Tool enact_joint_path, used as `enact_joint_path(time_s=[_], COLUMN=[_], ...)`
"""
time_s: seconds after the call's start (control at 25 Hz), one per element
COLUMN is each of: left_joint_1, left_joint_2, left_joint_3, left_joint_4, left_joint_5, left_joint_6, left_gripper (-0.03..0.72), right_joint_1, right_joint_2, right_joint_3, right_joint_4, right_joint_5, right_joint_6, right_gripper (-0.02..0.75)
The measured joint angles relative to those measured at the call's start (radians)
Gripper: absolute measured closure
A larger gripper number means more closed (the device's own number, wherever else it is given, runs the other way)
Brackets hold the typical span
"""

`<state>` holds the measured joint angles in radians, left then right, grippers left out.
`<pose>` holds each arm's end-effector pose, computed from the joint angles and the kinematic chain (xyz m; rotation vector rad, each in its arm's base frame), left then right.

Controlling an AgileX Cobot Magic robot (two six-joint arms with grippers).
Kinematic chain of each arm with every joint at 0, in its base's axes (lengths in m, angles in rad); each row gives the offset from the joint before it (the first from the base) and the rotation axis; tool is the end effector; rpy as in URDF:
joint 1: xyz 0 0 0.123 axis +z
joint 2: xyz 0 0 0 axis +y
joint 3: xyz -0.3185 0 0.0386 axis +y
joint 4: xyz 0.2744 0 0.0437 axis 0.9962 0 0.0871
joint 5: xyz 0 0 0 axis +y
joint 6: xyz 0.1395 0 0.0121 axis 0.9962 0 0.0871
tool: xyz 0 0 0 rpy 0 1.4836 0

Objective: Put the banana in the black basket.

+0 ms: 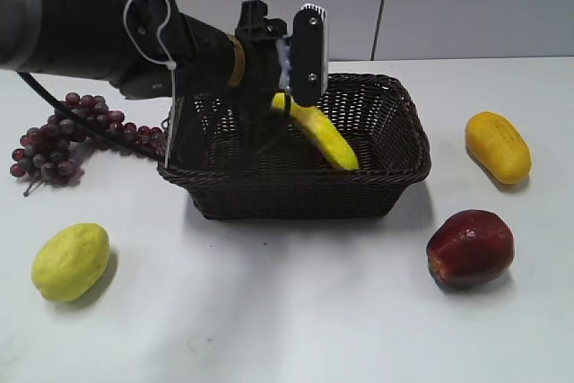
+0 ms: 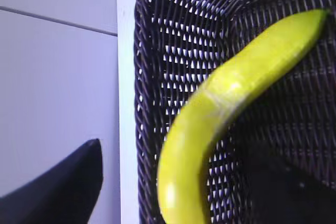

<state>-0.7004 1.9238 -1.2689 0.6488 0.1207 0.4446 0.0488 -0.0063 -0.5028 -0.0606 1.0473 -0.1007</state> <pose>0.3893 -0.3148 0.1899 1.7296 1.4374 0.2924 0.0258 -0.0061 0.2706 -0.1484 2.0165 -0.1051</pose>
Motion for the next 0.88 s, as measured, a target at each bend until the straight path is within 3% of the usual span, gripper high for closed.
enact_joint_path(time_s=[0.24, 0.52, 0.64, 0.88], left_joint_1=[0.0, 0.031, 0.079, 0.265], left_joint_2=[-0.074, -0.128, -0.128, -0.13], left_joint_3=[-0.007, -0.12, -0.203, -0.358], left_joint_4=[-0.085, -0.285, -0.331, -0.575], left_joint_5=[0.119, 0.527, 0.707, 1.003], left_joint_6=[0.0, -0.064, -0.127, -0.165], left_gripper=[0.051, 0.123, 0.126, 0.126], right_joint_1=[0.0, 0.0, 0.0, 0.0], right_joint_2=[0.0, 0.0, 0.0, 0.0], right_joint_3=[0.0, 0.0, 0.0, 0.0], right_joint_4=[0.0, 0.0, 0.0, 0.0], right_joint_5=[0.0, 0.0, 0.0, 0.0], right_joint_6=[0.0, 0.0, 0.0, 0.0], right_gripper=[0.148, 0.148, 0.148, 0.148])
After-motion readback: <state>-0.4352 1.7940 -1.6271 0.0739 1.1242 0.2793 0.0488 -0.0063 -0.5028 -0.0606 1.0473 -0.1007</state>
